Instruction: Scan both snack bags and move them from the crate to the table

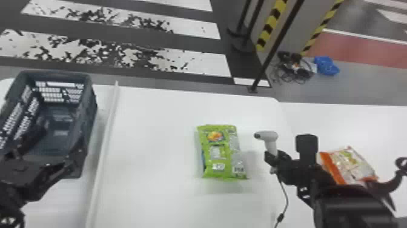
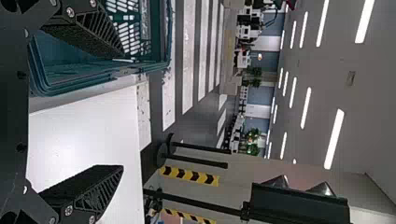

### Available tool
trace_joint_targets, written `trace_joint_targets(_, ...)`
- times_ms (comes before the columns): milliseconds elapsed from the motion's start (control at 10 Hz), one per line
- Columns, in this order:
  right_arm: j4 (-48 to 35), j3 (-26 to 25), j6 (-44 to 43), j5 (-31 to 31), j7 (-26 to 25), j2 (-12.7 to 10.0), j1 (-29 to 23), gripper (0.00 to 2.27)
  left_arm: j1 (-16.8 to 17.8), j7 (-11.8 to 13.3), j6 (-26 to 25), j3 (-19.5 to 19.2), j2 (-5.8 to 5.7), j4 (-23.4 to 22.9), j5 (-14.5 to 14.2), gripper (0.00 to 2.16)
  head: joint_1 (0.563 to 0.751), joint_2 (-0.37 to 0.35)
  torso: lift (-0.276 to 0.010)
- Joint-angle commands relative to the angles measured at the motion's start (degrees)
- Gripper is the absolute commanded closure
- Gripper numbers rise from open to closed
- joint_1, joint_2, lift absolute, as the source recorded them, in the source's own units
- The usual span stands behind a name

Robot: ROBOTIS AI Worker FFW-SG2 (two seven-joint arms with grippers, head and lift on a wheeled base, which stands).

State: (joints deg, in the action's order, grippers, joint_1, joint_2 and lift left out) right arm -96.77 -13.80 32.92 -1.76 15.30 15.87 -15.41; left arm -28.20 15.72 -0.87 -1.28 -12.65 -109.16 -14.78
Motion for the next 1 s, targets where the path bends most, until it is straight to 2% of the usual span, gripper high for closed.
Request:
trace_joint_targets(0, 0.7, 0.0, -0.09, 0.09, 0.34, 0.22, -0.06, 2.25, -0.01, 0.1, 0.03, 0.23, 0.0, 0.0, 0.02, 0.15, 0.695, -0.257, -0.037)
trace_joint_targets(600, 3.96, 0.79, -0.44, 0.36, 0.78, 0.22, 0.03, 2.23, -0.28, 0.27, 0.03, 0.49, -0.18, 0.0, 0.02, 0.15, 0.695, -0.27, -0.037)
trace_joint_targets(700, 4.04, 1.05, -0.09, 0.62, 0.78, 0.22, -0.06, 2.1, -0.36, 0.36, 0.03, 0.58, -0.18, 0.0, 0.02, 0.15, 0.695, -0.271, -0.037)
trace_joint_targets(800, 4.31, 1.14, -0.27, 0.44, 0.78, 0.13, -0.15, 1.64, -0.36, 0.36, 0.03, 0.58, -0.18, 0.0, 0.02, 0.15, 0.695, -0.272, -0.037)
trace_joint_targets(900, 4.66, 1.14, -1.15, 0.27, 0.69, 0.13, -0.24, 1.3, -0.36, 0.36, 0.21, 0.67, -0.09, -0.09, 0.02, 0.15, 0.695, -0.272, -0.037)
